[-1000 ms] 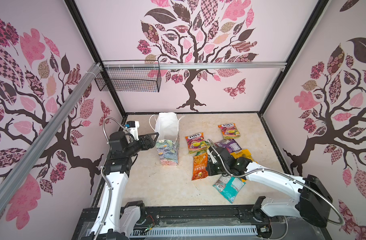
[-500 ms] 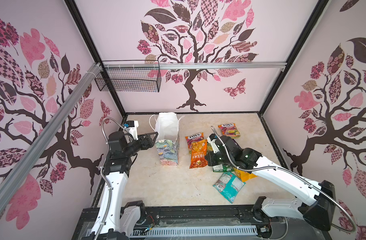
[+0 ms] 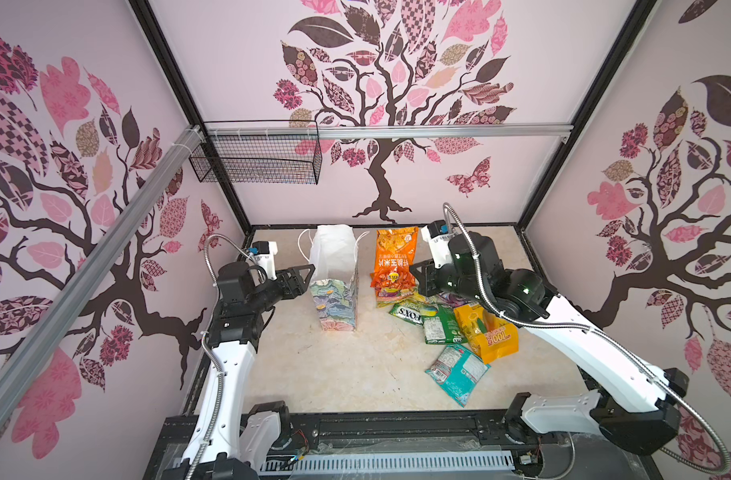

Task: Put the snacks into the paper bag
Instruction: 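Lift the orange chips bag up and away from the pile with the right gripper, then carry the orange chips bag over the white bag's opening with the right gripper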

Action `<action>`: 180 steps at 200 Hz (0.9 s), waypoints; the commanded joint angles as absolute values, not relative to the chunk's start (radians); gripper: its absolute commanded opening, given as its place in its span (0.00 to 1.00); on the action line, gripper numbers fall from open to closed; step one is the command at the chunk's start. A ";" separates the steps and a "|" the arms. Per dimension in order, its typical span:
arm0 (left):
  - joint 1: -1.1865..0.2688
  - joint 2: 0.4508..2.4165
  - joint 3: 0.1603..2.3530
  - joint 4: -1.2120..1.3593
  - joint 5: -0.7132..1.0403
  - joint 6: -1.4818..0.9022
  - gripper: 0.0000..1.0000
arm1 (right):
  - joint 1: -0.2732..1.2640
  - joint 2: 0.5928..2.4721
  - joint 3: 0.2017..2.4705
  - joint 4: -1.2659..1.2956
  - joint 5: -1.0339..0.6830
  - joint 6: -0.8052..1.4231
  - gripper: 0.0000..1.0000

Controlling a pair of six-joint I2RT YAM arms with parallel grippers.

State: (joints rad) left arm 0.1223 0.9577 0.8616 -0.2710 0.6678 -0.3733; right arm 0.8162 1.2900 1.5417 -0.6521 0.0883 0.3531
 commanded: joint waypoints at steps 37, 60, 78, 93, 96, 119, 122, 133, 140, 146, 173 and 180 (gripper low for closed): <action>0.127 0.966 0.847 -0.258 0.676 -0.374 0.67 | 0.822 1.381 1.784 -0.737 0.156 0.282 0.00; 0.127 0.969 0.849 -0.260 0.678 -0.374 0.66 | 0.822 1.406 1.853 -0.749 0.170 0.278 0.00; 0.127 0.968 0.850 -0.260 0.681 -0.375 0.66 | 0.822 1.433 1.911 -0.758 0.155 0.289 0.00; 0.127 0.968 0.849 -0.258 0.680 -0.379 0.66 | 0.856 1.476 2.000 -0.803 0.216 0.295 0.00; 0.127 0.968 0.848 -0.258 0.680 -0.379 0.66 | 0.870 1.485 2.015 -0.813 0.243 0.289 0.00; 0.126 0.976 0.851 -0.257 0.693 -0.388 0.66 | 0.943 1.533 2.089 -0.825 0.313 0.282 0.00; 0.126 0.978 0.851 -0.256 0.695 -0.388 0.66 | 0.946 1.540 2.095 -0.824 0.306 0.288 0.00; 0.125 0.980 0.853 -0.256 0.701 -0.391 0.66 | 0.958 1.559 2.111 -0.814 0.293 0.297 0.00; 0.125 0.981 0.853 -0.255 0.705 -0.393 0.66 | 0.972 1.572 2.119 -0.811 0.302 0.297 0.00; 0.126 0.982 0.853 -0.253 0.707 -0.393 0.66 | 0.985 1.584 2.129 -0.809 0.315 0.295 0.00; 0.124 0.977 0.850 -0.250 0.710 -0.391 0.66 | 1.029 1.644 2.168 -0.809 0.358 0.300 0.00; 0.124 0.976 0.850 -0.248 0.712 -0.393 0.66 | 1.046 1.663 2.201 -0.814 0.381 0.295 0.00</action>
